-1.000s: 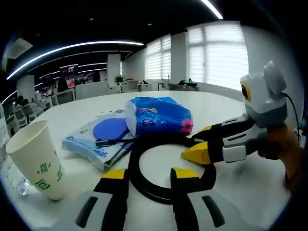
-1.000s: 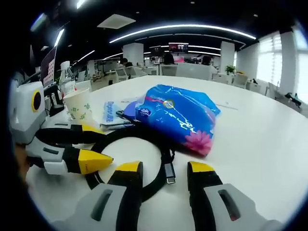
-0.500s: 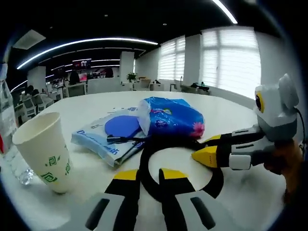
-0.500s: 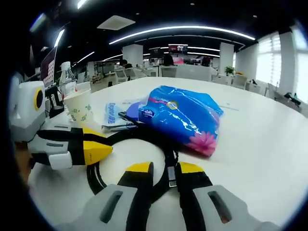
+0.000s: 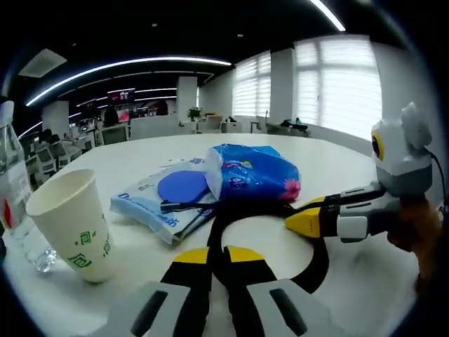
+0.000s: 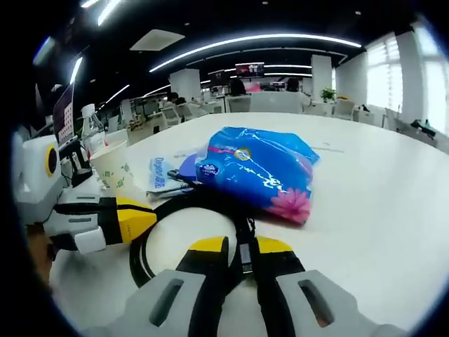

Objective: Arrange the tabletop items into an orderly group along one side of the table until the central work area is clear of visible clutter.

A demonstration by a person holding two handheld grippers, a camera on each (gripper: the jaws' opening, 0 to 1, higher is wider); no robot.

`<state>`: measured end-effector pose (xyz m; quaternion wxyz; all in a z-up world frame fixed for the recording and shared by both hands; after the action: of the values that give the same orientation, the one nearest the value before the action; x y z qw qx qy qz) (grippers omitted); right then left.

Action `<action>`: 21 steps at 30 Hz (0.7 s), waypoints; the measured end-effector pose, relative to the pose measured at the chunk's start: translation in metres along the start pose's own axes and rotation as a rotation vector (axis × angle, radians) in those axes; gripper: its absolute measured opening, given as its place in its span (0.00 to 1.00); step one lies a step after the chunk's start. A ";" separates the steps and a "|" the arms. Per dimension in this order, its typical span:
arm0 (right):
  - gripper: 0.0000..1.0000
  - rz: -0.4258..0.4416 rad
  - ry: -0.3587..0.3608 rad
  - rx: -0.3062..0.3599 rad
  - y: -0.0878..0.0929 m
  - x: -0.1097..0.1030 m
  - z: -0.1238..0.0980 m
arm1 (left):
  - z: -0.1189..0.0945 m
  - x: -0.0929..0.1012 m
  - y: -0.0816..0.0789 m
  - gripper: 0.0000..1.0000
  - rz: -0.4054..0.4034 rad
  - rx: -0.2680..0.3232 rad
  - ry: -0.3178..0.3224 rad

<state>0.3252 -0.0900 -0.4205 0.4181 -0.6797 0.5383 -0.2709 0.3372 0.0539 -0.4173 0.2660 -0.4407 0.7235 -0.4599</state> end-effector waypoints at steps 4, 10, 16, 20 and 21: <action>0.09 0.016 -0.008 0.002 -0.002 0.000 -0.001 | -0.003 -0.001 0.000 0.04 -0.016 -0.009 0.007; 0.08 0.036 -0.025 0.007 -0.004 0.000 -0.006 | -0.008 -0.001 0.000 0.03 -0.042 -0.019 0.016; 0.07 0.080 -0.065 -0.001 -0.003 0.001 -0.011 | -0.014 0.001 0.000 0.03 -0.042 -0.026 0.024; 0.07 0.104 -0.089 -0.006 -0.003 0.001 -0.013 | -0.017 0.000 0.001 0.03 -0.060 -0.032 0.035; 0.07 0.109 -0.095 -0.006 -0.003 0.001 -0.013 | -0.018 0.000 0.001 0.03 -0.066 -0.034 0.038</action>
<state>0.3160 -0.0940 -0.4111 0.4550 -0.6629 0.5549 -0.2135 0.3227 0.0620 -0.4104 0.2294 -0.4599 0.7213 -0.4643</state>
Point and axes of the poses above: the point that each gripper's makers call its tool centre point, and the gripper's own axes: z roughly forward along the fingers, x roughly to its right, y roughly out of its underside, the point moved 5 cm from there along -z, roughly backward along the fingers, and after that the axes turned 2 degrees about -x, right-handed, at the moved point
